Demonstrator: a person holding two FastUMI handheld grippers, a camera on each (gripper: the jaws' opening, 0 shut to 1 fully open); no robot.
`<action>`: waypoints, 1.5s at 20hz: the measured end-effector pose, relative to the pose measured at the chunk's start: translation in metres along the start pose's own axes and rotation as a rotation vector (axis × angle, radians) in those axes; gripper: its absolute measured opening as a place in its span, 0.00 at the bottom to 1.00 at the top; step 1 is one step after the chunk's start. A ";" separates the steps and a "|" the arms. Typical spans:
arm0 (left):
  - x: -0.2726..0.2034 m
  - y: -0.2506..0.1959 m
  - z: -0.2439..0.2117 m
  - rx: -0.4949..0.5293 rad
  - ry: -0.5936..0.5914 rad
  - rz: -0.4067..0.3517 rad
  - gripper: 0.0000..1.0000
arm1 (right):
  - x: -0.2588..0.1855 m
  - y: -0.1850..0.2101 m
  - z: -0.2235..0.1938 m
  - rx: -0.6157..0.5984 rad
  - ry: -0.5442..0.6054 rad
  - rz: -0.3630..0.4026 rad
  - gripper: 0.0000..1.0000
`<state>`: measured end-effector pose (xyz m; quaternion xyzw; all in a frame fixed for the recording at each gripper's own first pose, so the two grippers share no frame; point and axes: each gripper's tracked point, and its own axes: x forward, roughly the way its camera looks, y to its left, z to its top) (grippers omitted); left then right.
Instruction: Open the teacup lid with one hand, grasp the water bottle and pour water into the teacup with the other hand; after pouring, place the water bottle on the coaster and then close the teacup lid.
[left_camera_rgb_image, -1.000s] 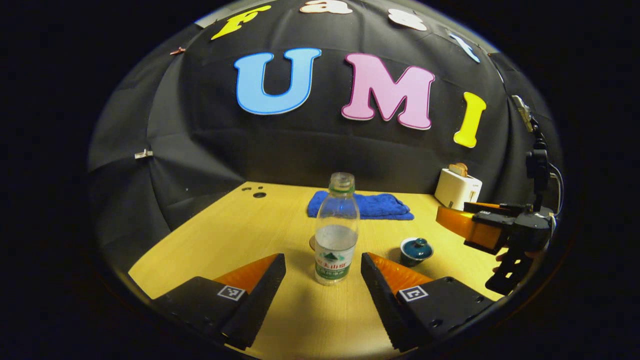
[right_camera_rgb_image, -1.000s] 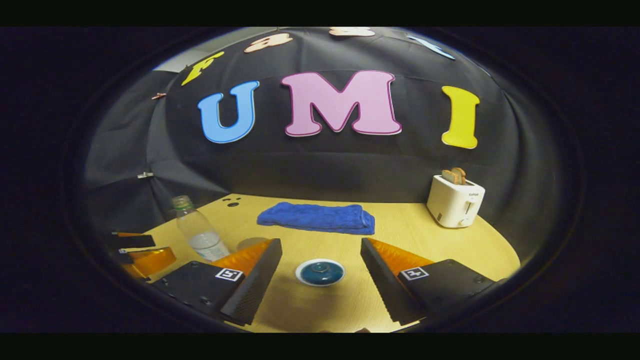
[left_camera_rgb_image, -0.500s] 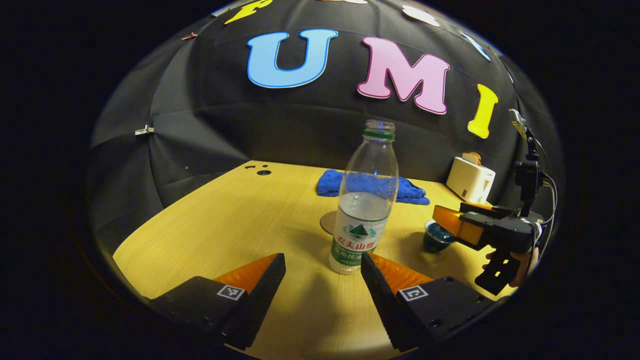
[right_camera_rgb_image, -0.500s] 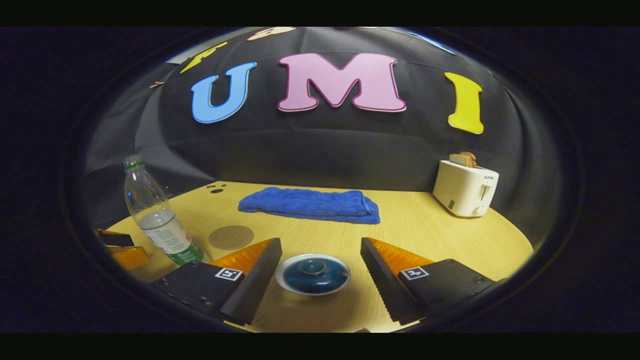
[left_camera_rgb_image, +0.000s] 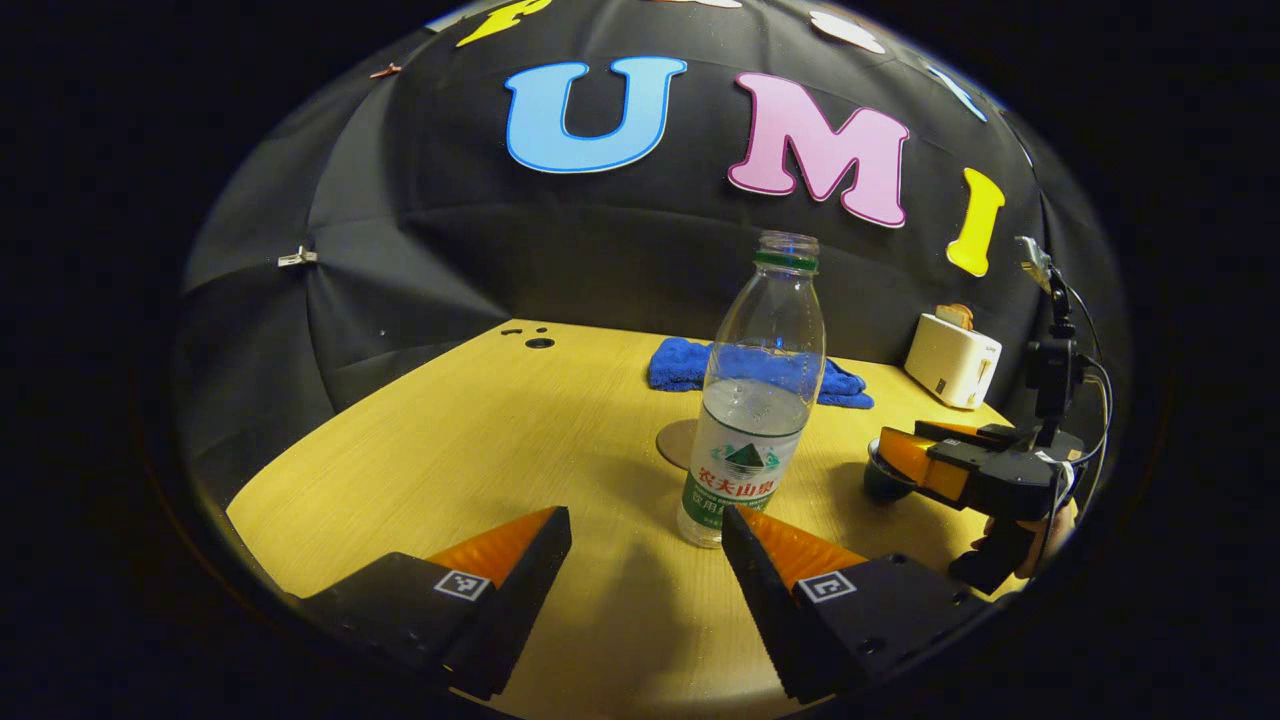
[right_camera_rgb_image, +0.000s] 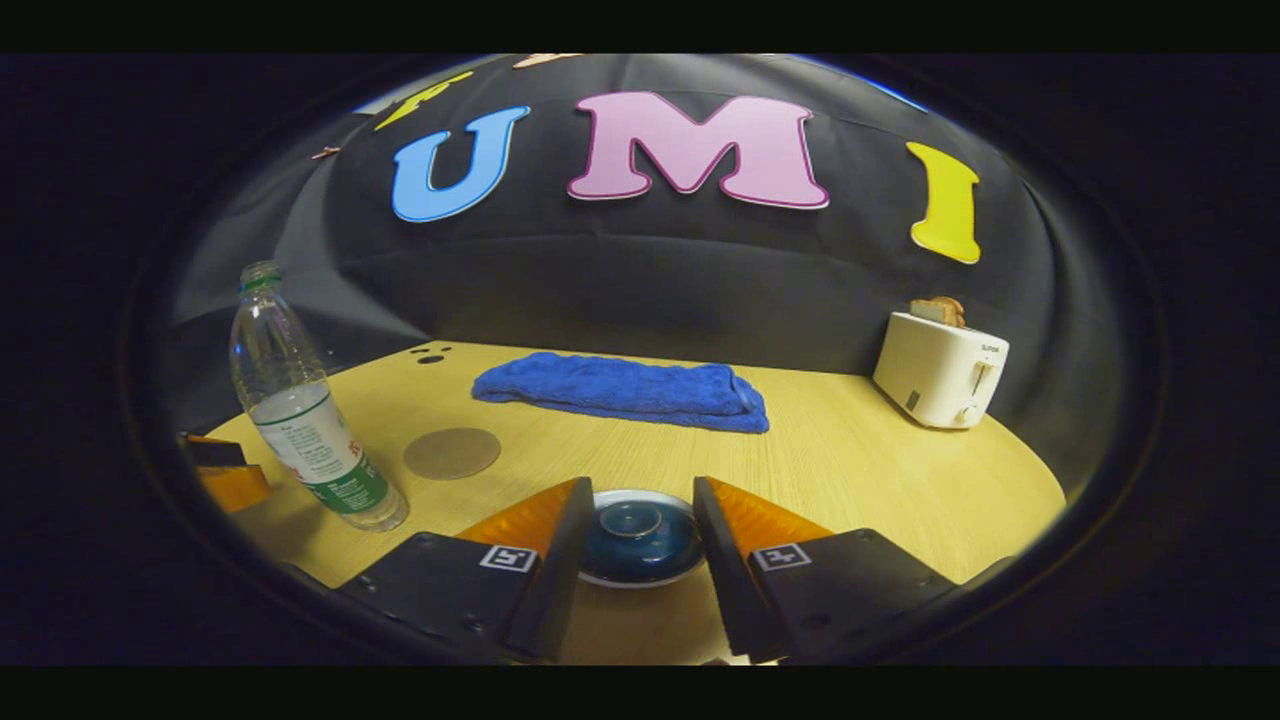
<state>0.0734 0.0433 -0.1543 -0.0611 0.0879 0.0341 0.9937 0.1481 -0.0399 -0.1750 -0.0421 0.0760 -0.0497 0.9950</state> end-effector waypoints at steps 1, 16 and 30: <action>0.000 0.000 -0.001 0.001 0.000 -0.001 0.96 | 0.001 0.000 0.001 0.000 -0.001 -0.002 0.58; 0.018 -0.041 0.018 0.050 -0.069 -0.111 0.96 | -0.021 0.003 0.044 0.051 -0.011 0.098 0.26; 0.093 -0.067 0.035 0.056 -0.093 -0.151 0.81 | -0.060 -0.068 -0.004 0.096 0.066 -0.031 0.27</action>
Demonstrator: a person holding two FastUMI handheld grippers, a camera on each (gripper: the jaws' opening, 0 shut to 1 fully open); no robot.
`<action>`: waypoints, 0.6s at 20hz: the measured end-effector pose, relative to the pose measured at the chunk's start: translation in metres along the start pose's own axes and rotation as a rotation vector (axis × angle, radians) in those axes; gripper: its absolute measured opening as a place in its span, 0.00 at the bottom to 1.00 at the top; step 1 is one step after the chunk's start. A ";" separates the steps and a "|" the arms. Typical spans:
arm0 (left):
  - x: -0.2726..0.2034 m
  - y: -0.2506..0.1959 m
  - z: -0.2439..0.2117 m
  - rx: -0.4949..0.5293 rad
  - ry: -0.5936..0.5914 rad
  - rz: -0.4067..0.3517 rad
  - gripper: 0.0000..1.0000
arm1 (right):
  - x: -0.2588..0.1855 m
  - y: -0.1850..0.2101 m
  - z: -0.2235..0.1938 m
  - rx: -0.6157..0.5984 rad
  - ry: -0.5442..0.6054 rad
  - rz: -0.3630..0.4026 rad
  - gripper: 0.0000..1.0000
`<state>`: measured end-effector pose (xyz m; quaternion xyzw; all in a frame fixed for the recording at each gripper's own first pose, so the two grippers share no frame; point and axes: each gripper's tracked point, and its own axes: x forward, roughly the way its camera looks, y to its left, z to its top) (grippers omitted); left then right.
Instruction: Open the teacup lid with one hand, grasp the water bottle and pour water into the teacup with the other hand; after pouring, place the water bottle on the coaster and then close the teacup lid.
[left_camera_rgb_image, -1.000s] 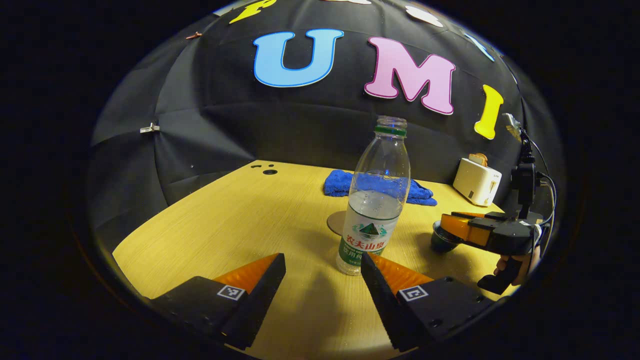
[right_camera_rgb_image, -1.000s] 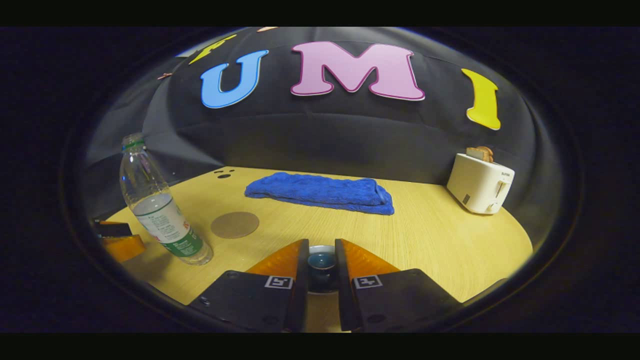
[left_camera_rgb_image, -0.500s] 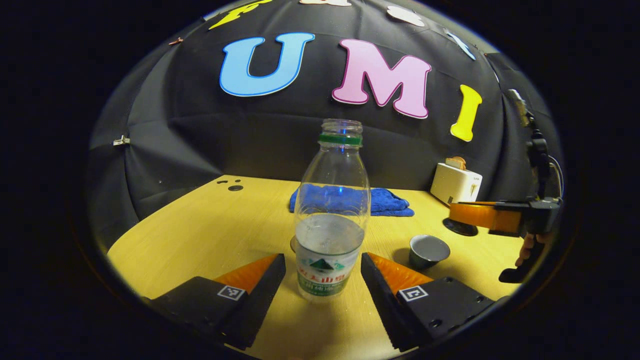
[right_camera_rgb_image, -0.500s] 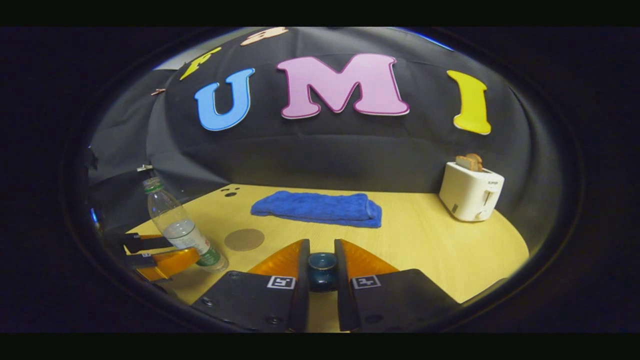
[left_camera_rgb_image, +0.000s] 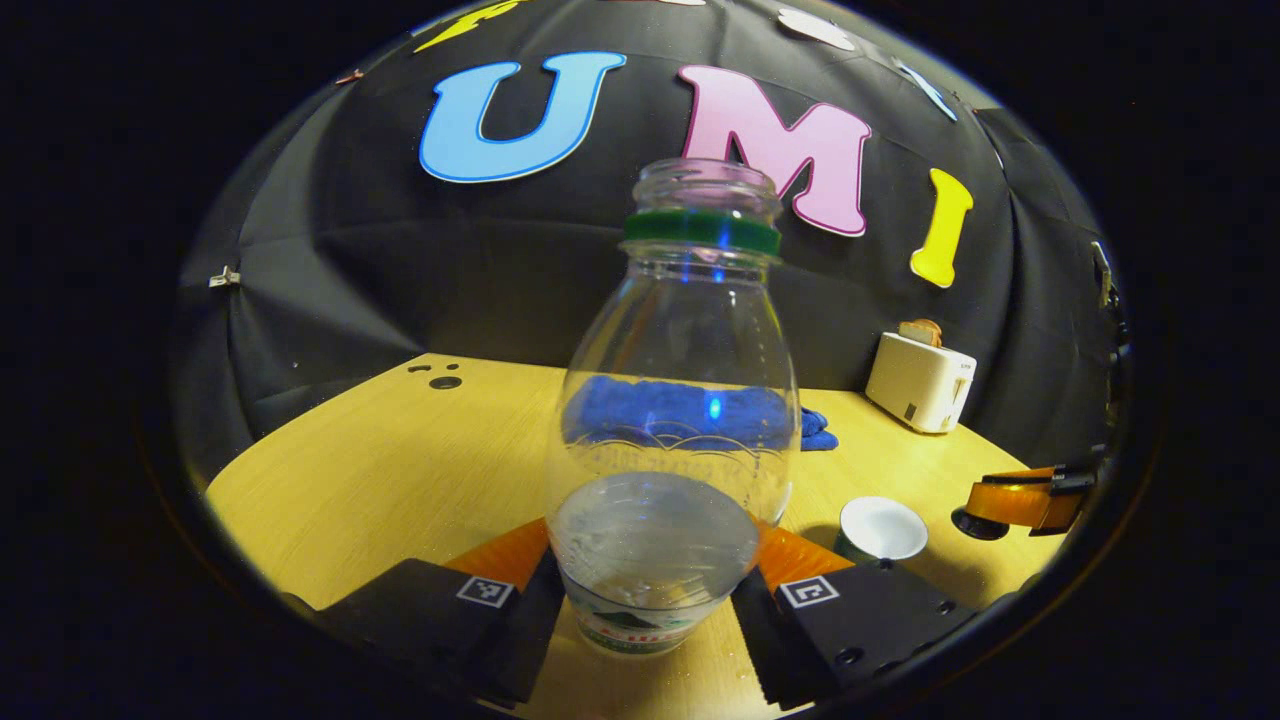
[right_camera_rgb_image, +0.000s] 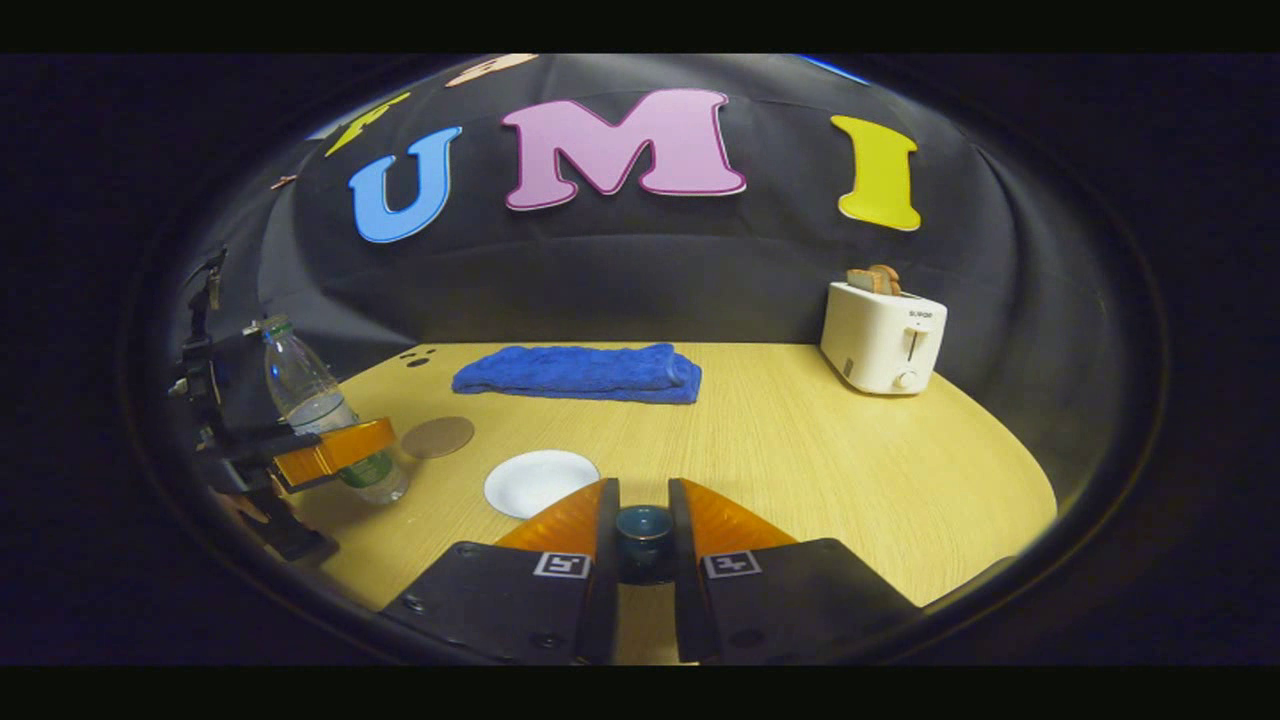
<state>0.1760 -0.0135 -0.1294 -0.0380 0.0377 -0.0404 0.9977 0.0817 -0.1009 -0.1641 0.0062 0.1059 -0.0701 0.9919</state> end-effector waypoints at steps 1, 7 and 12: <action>0.000 0.003 0.001 0.032 0.003 0.016 0.80 | 0.001 0.000 0.001 0.004 -0.003 0.000 0.27; 0.005 -0.002 0.017 0.466 0.018 0.036 0.77 | 0.002 -0.011 0.003 0.002 -0.006 -0.009 0.27; 0.017 -0.014 0.025 0.765 0.068 0.051 0.77 | 0.003 -0.036 0.001 0.011 0.001 -0.038 0.26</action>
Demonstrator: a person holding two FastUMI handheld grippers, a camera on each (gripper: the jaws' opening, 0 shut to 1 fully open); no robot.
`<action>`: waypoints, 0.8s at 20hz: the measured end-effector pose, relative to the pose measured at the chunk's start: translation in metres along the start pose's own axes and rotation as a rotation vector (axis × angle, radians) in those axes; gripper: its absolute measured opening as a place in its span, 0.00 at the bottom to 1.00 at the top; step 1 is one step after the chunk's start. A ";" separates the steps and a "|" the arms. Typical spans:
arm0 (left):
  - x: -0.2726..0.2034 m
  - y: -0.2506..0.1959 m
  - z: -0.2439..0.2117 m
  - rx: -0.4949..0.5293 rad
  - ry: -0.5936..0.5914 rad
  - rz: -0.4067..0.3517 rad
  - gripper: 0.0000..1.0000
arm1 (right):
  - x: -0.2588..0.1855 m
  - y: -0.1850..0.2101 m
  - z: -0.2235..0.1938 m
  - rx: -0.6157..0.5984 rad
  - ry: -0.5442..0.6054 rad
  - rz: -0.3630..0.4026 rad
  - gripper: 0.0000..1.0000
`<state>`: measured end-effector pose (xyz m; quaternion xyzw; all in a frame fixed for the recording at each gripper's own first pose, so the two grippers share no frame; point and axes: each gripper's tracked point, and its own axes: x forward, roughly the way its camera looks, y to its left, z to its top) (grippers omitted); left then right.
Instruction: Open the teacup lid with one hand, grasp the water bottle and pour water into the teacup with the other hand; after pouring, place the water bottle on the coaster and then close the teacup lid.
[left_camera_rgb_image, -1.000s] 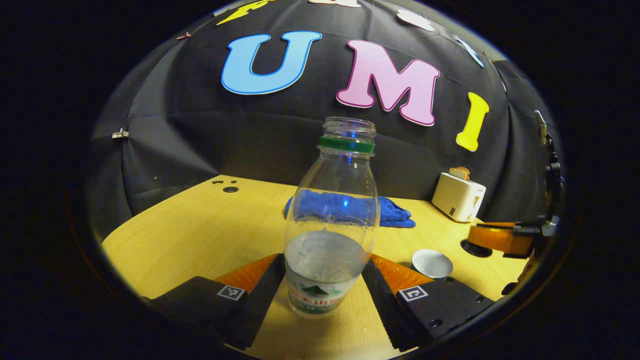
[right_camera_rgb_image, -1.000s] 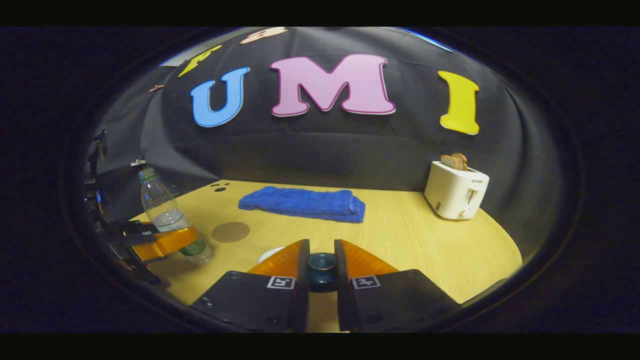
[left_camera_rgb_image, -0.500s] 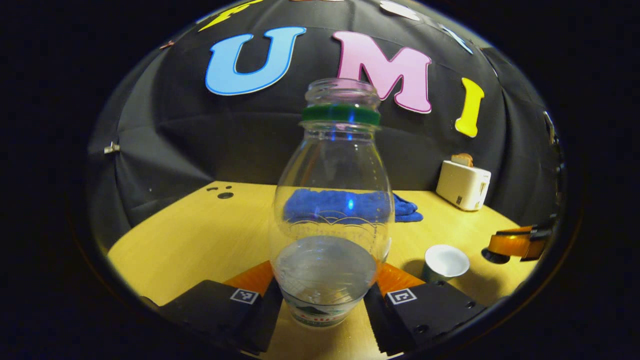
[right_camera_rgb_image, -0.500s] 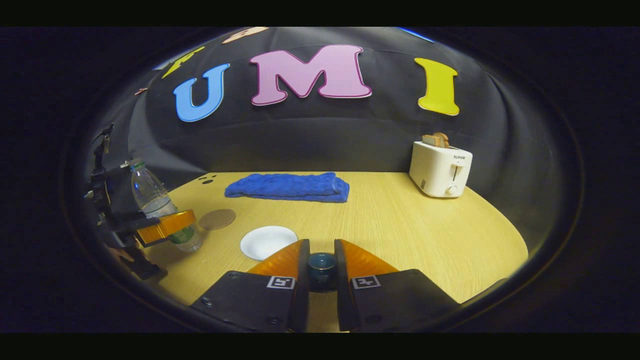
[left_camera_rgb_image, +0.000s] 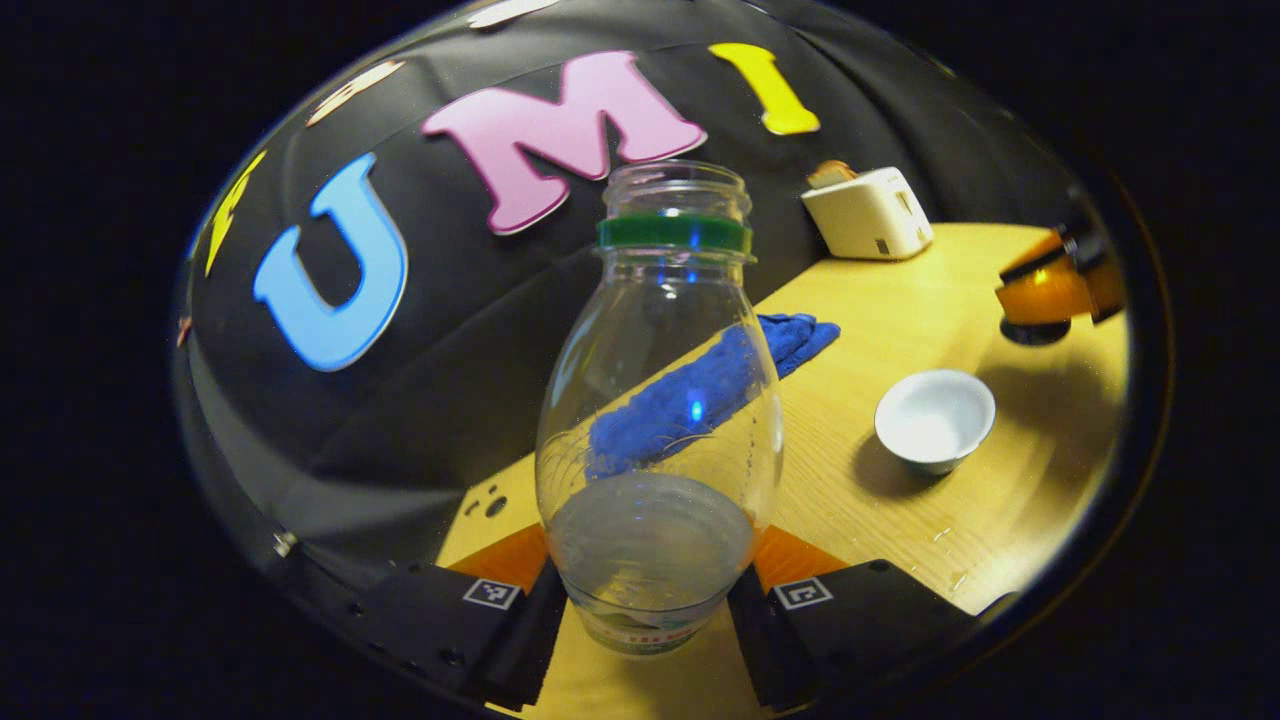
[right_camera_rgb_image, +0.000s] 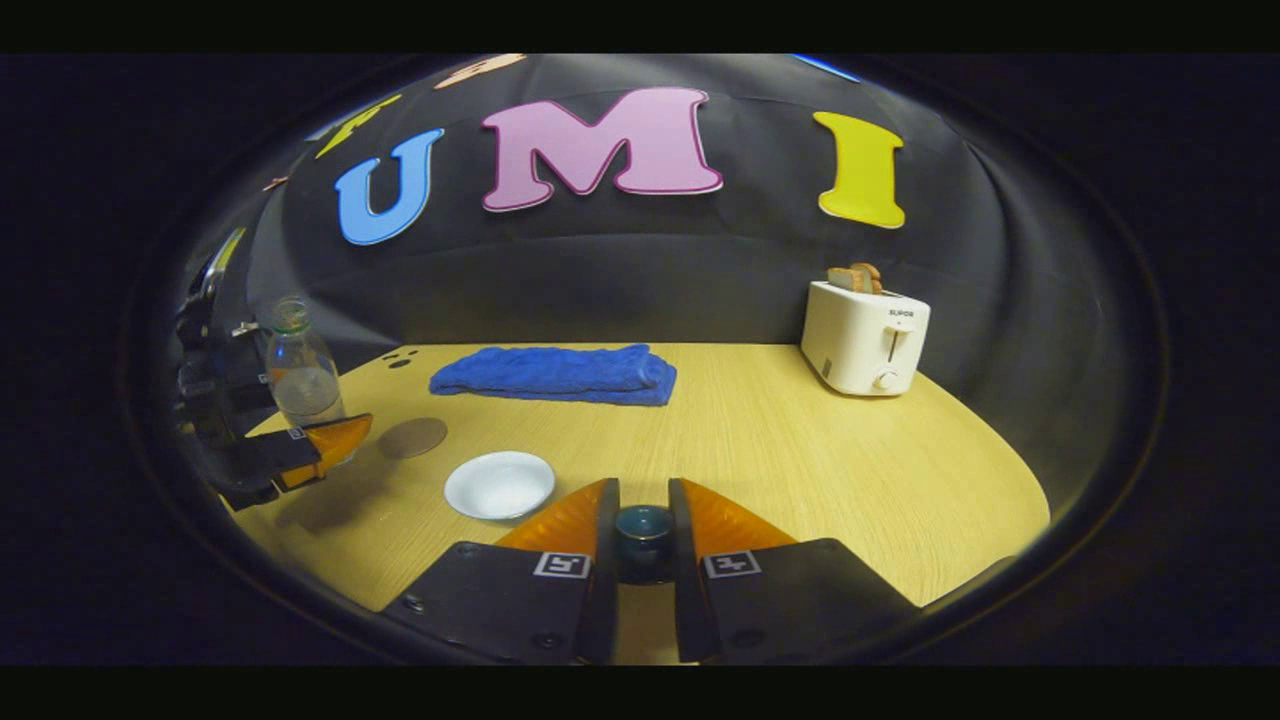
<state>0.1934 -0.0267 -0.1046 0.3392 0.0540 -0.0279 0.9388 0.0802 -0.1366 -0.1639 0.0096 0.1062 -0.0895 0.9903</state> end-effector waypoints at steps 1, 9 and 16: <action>0.003 0.000 0.004 0.036 0.002 -0.007 0.77 | 0.000 -0.006 -0.002 -0.003 0.008 -0.017 0.27; 0.027 -0.007 0.006 0.356 0.051 -0.022 0.77 | -0.009 -0.046 -0.021 -0.024 0.066 -0.080 0.24; 0.045 -0.017 0.004 0.605 0.074 -0.049 0.77 | -0.010 -0.053 -0.023 -0.033 0.076 -0.089 0.26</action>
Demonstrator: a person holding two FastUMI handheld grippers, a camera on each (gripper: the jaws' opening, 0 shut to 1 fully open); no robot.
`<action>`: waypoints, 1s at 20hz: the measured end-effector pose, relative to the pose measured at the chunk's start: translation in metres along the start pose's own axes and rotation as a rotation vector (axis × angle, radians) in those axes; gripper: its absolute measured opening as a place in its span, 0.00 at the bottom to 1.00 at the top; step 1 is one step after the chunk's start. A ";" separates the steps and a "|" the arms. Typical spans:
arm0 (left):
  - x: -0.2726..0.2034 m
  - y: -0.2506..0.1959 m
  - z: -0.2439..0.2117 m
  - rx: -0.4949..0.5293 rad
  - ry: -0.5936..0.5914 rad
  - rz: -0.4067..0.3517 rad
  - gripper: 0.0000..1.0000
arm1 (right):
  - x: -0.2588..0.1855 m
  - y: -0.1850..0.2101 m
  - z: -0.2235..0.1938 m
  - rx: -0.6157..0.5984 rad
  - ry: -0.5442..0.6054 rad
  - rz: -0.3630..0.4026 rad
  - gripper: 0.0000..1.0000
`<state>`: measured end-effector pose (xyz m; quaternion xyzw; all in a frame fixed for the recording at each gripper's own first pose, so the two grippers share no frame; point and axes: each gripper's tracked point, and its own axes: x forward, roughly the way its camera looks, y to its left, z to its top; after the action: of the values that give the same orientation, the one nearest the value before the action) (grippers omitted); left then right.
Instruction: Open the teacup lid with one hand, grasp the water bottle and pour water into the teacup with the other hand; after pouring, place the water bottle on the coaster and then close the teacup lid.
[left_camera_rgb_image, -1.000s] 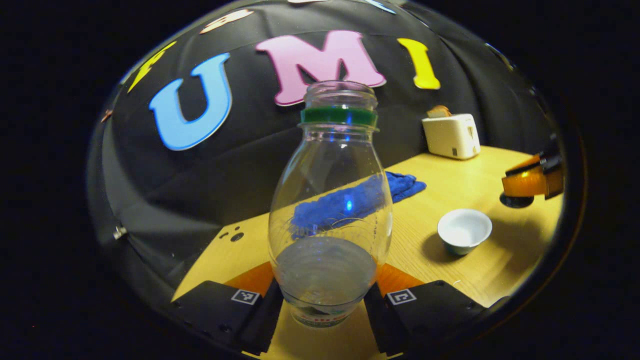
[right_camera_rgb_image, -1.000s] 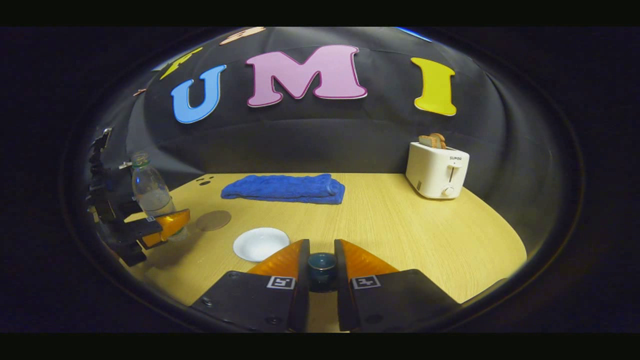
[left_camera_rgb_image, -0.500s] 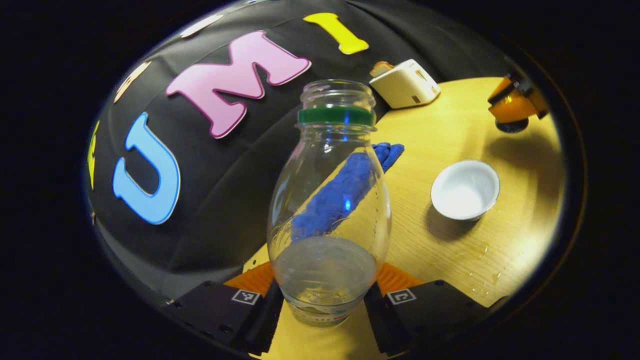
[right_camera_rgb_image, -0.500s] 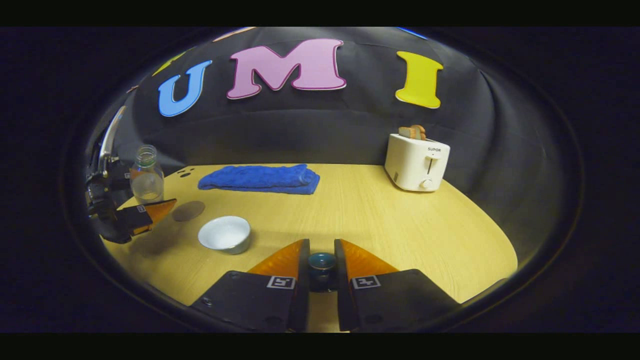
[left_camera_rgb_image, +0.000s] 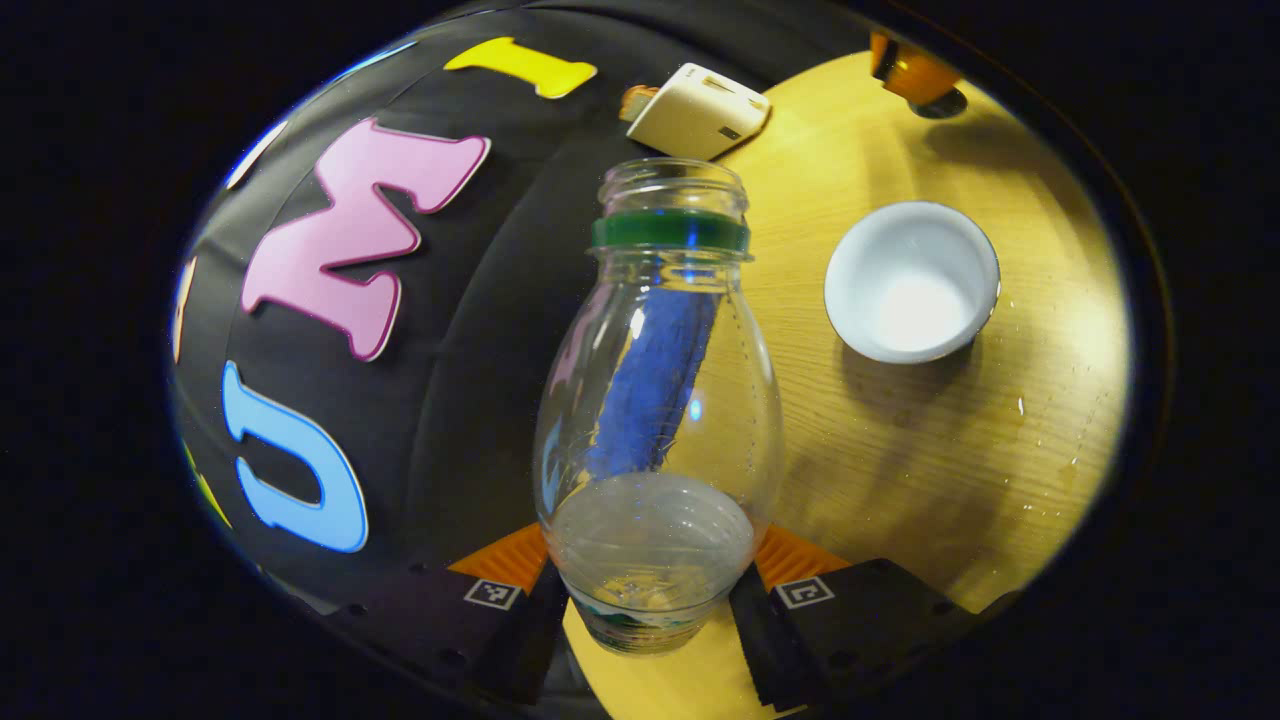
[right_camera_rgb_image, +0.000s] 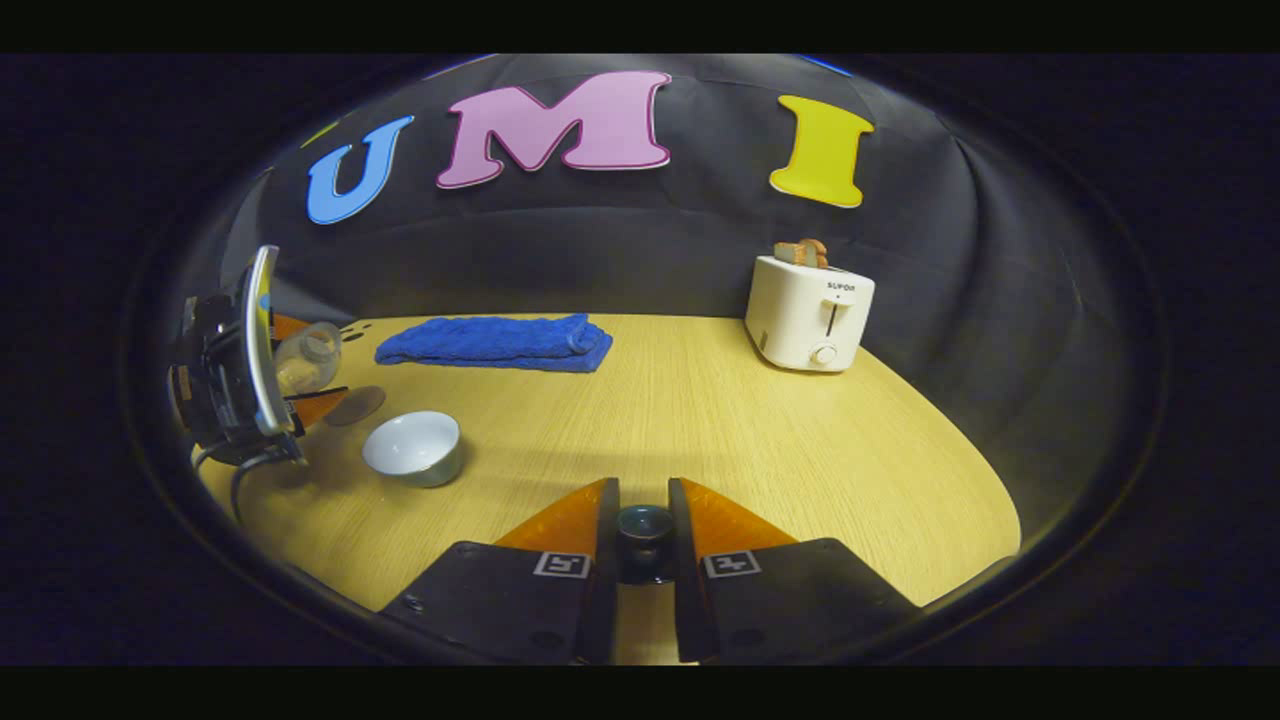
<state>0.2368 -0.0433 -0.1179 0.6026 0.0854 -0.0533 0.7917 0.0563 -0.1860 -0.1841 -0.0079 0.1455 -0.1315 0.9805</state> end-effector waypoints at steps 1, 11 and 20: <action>0.004 0.000 0.002 0.040 -0.002 -0.003 0.77 | 0.000 0.001 0.000 0.000 -0.001 0.002 0.22; 0.022 -0.018 0.000 0.292 -0.015 -0.042 0.77 | -0.008 0.003 -0.010 -0.005 0.020 0.018 0.21; 0.029 -0.004 0.009 0.415 -0.033 -0.009 0.77 | -0.016 0.022 -0.015 -0.035 0.032 0.074 0.26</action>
<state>0.2649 -0.0523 -0.1249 0.7515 0.0623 -0.0832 0.6515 0.0424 -0.1604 -0.1948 -0.0175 0.1637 -0.0928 0.9820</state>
